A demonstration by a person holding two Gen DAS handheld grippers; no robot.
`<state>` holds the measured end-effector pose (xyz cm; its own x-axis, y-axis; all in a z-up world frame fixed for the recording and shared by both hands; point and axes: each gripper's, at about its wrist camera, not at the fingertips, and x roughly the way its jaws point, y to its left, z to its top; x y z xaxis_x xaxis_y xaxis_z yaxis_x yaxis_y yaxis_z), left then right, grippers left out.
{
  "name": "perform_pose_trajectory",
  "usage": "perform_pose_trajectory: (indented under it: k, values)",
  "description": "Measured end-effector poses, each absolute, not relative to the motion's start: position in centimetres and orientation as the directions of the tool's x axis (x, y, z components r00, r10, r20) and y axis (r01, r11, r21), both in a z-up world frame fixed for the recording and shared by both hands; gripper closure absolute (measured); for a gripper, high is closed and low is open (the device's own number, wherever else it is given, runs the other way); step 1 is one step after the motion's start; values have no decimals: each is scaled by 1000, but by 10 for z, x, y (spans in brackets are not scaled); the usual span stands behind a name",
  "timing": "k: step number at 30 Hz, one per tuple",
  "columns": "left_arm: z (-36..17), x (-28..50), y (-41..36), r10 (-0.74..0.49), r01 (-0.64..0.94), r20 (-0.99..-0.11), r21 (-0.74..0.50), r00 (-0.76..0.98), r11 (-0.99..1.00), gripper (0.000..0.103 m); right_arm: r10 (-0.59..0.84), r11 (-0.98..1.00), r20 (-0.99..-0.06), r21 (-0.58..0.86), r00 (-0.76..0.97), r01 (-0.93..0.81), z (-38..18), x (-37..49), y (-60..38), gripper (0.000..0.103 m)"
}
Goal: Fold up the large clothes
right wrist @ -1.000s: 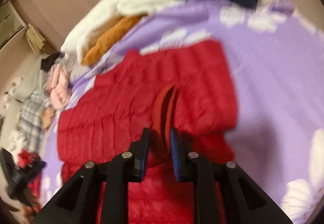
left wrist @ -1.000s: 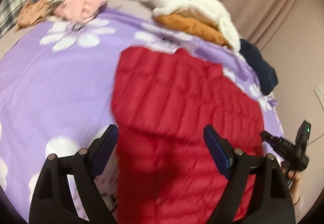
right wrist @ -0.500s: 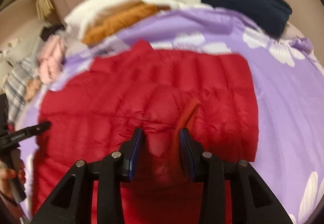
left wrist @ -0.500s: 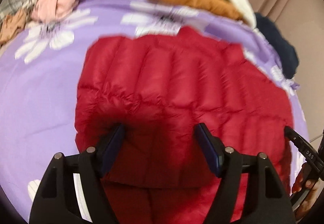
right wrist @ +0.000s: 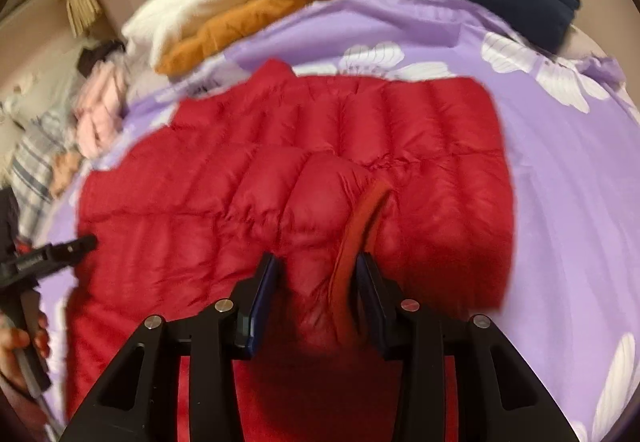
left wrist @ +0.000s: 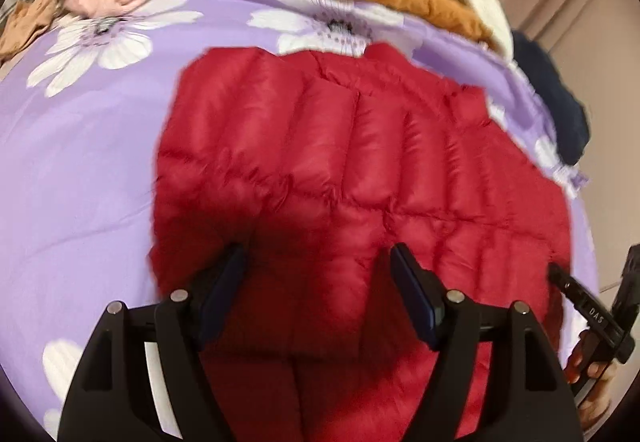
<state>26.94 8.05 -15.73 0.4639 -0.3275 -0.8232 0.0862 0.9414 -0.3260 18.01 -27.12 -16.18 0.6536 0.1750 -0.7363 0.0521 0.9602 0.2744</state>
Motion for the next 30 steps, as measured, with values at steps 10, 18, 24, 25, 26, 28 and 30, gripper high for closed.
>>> perform_pose_trajectory:
  k: [10, 18, 24, 25, 26, 28, 30]
  values:
    - [-147, 156, 145, -432, 44, -787, -462, 440, 886, 18, 239, 911, -710, 401, 663, 101, -153, 71, -326, 47]
    - [-168, 93, 147, -572, 18, -734, -610, 365, 793, 18, 321, 839, -712, 520, 624, 162, -185, 10, -348, 47]
    - [-179, 81, 140, -648, 6, -680, -688, 343, 726, 17, 409, 806, -696, 579, 590, 123, -198, 0, -337, 47]
    - [-179, 80, 140, -662, 5, -667, -703, 341, 711, 17, 422, 801, -690, 588, 588, 115, -199, -3, -336, 47]
    - [-179, 78, 140, -674, 9, -657, -714, 339, 700, 16, 447, 788, -680, 607, 581, 104, -199, -4, -335, 46]
    - [-179, 73, 139, -689, 21, -645, -725, 330, 688, 16, 490, 765, -669, 637, 559, 93, -203, -7, -331, 46]
    - [-180, 68, 137, -708, 30, -633, -739, 313, 674, 16, 519, 747, -658, 659, 547, 84, -204, -9, -329, 46]
